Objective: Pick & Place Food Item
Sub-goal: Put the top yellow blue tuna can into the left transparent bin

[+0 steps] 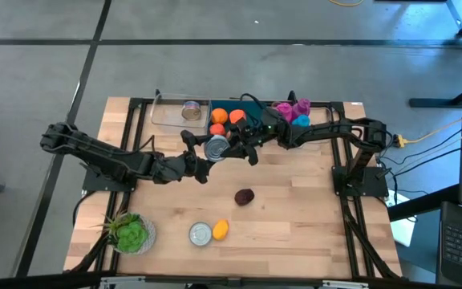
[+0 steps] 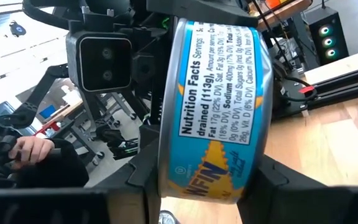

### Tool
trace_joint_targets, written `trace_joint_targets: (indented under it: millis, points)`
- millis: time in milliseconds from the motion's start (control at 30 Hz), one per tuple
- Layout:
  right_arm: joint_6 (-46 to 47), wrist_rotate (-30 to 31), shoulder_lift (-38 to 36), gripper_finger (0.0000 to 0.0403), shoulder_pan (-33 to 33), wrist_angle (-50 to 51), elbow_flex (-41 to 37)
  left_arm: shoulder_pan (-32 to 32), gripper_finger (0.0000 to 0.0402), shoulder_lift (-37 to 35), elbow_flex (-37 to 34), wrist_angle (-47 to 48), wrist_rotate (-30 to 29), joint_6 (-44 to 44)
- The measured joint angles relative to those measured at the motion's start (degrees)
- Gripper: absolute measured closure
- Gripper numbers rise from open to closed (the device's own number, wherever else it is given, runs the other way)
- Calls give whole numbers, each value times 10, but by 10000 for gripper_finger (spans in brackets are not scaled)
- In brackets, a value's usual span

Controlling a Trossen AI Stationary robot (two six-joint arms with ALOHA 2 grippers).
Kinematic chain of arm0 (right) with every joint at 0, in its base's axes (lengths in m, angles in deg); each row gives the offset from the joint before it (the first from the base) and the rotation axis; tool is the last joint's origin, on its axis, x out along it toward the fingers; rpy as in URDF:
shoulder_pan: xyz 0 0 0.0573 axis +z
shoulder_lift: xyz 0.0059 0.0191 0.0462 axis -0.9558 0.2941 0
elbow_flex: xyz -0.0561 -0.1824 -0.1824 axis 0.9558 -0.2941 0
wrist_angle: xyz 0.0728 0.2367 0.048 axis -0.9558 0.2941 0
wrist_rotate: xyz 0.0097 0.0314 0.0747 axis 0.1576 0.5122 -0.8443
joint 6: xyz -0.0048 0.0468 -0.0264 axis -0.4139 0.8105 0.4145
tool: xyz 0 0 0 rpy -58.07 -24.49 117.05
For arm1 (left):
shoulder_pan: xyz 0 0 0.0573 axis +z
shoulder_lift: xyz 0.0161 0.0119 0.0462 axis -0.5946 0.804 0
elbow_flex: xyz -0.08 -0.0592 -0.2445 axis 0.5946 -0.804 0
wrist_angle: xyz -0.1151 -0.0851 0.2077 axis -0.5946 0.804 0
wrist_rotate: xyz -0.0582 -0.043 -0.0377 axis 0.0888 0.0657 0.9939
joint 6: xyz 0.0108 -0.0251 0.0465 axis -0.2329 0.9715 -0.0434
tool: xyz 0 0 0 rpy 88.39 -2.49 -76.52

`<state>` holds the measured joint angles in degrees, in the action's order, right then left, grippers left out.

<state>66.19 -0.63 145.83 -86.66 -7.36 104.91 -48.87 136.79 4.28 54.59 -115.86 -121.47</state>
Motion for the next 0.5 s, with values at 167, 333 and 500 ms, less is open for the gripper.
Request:
trace_joint_targets:
  millis: [167,333,500]
  points:
    - [-5,3,0,258,0,0,0,0,23,0,2,20,3,5]
    - [-14,0,0,258,0,0,0,-1,6,0,2,23,2,7]
    - [-22,0,0,258,-1,1,0,-3,3,0,2,27,-20,7]
